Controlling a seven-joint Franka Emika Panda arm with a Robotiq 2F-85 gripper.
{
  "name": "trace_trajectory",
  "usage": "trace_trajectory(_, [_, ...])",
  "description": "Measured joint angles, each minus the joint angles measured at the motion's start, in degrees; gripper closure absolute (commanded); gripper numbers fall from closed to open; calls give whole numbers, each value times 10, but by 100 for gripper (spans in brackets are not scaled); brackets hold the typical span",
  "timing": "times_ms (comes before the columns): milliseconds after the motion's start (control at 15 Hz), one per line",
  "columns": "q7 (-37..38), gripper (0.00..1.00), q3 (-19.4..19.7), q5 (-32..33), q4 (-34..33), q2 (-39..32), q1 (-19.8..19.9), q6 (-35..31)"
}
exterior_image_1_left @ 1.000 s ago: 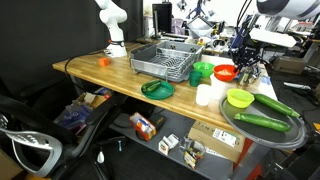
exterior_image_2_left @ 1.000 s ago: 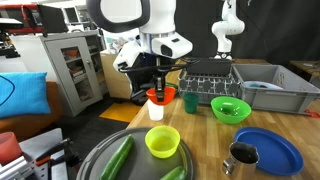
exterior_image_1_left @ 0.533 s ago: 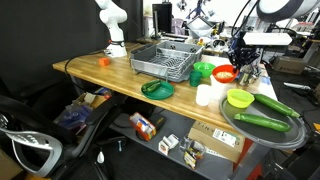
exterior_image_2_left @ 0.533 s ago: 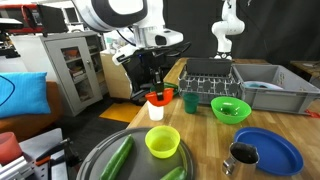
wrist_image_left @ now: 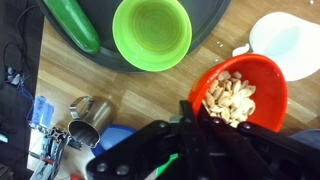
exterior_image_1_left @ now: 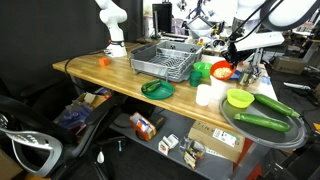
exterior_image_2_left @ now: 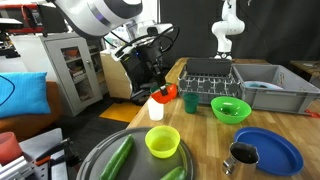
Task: Pour the contents of the orange bowl into the white cup
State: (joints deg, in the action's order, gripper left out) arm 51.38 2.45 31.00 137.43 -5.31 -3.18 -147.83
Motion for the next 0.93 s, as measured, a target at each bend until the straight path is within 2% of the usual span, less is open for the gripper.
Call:
trace_trajectory(133, [29,98,-1,21,-1,-7,-10,3])
trace_trajectory(200, [40,92,-2,25,-3,-13,-15,3])
trace_trajectory(667, [42,92,-1,24,-3,-14,-17,2])
trace_trajectory(733, [42,98,-1,24,-3,-14,-17,2])
trace_trajectory(933, [42,98,-1,24,-3,-15,-17,2])
